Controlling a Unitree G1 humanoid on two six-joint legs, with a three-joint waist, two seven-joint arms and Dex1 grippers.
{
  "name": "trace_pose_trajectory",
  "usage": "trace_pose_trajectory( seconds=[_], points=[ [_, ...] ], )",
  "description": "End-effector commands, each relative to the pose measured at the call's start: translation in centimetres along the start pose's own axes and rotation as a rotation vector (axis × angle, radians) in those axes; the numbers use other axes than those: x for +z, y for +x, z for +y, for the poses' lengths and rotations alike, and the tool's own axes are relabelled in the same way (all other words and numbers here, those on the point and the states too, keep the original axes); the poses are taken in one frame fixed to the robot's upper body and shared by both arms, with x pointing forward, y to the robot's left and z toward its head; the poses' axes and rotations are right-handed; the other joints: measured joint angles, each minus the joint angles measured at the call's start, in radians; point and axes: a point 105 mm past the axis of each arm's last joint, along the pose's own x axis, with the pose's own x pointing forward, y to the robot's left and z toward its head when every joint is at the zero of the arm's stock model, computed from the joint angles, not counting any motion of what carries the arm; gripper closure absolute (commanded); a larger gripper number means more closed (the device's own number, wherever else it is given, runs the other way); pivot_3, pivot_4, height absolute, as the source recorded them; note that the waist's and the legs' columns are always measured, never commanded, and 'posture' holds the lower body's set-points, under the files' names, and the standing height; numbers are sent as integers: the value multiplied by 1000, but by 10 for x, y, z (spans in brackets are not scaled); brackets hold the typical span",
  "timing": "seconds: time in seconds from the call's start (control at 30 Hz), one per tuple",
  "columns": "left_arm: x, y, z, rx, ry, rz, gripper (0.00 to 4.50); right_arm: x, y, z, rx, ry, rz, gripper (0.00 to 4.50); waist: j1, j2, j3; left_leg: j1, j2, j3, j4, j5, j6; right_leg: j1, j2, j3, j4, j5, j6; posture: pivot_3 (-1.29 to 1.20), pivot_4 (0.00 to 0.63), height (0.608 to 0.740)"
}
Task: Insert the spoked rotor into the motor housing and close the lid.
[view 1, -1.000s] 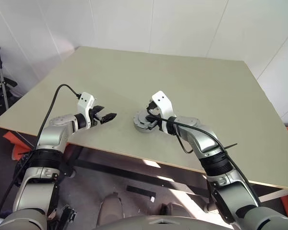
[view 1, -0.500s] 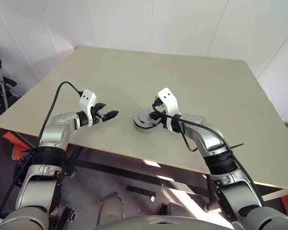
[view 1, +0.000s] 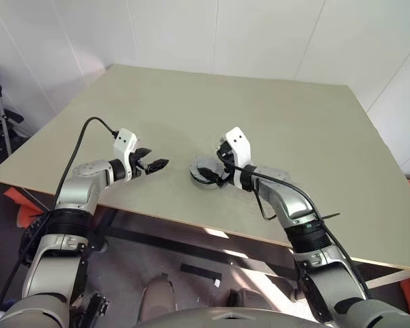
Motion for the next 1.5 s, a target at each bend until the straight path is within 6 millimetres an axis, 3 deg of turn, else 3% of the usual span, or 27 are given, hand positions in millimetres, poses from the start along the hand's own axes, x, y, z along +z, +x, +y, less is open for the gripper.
trace_pose_trajectory(
  seconds=[0.03,0.5,0.83,1.0,1.5],
  points=[
    [18,-1,-3,-21,37,-39,0,16,-1,2,25,7,-67,15,0,0,0,0,0,0,0,0,0,0,0,0,0,0,0,0,0,740],
    [18,-1,-9,-54,29,-28,0,-8,16,8,52,67,-42,15,-2,0,0,0,0,0,0,-1,1,0,0,0,0,0,0,0,0,740],
    [20,-2,-6,-40,34,-29,0,-19,15,2,35,47,-32,15,-3,0,0,1,0,0,0,-1,2,0,0,0,0,0,0,0,0,740],
    [21,-1,-5,-38,35,-30,0,-20,12,-4,11,30,-35,1251,-2,0,0,1,0,0,0,-1,2,0,0,0,0,0,0,0,0,740],
    [19,-2,-5,-32,38,-29,0,-5,4,-9,-11,-7,-144,1301,2,0,0,0,0,0,0,-2,3,0,-1,0,-1,0,0,0,0,740]
  ],
)
